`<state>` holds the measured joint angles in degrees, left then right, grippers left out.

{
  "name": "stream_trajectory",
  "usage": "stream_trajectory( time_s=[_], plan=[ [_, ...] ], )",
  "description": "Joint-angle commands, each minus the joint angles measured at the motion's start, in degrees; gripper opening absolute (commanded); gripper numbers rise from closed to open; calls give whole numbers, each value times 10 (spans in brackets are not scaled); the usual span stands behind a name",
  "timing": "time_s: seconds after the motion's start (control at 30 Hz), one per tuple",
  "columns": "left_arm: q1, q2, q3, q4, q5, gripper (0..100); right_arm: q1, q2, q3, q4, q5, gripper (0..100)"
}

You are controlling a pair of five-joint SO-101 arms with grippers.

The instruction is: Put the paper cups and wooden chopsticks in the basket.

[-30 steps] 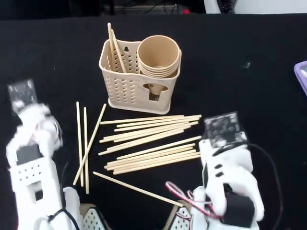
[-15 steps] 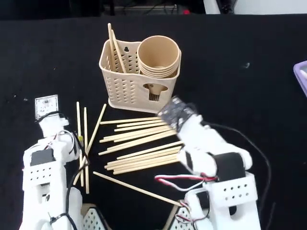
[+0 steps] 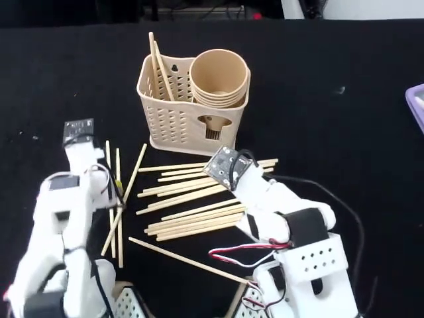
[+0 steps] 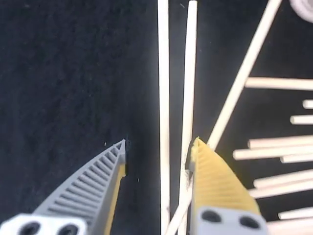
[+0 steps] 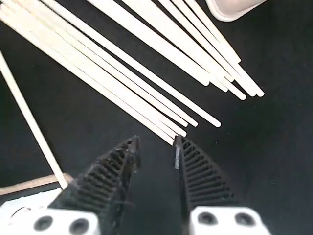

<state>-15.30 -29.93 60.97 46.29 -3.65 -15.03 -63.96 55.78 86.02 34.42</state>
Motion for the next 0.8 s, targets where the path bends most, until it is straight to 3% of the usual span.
stream_trajectory(
  time_s=[0.0, 0.4, 0.6, 0.77],
  plan=[
    [12, 84, -76, -11, 4, 213, -4, 1, 9, -32, 5, 117],
    [25, 230, -154, -1, 4, 212, -4, 1, 84, -84, 5, 117],
    [25, 230, -148, 0, -1, 27, 36, 1, 81, -99, 5, 117],
    [26, 230, -139, 1, -26, 30, 77, 1, 80, -101, 31, 117]
  ],
)
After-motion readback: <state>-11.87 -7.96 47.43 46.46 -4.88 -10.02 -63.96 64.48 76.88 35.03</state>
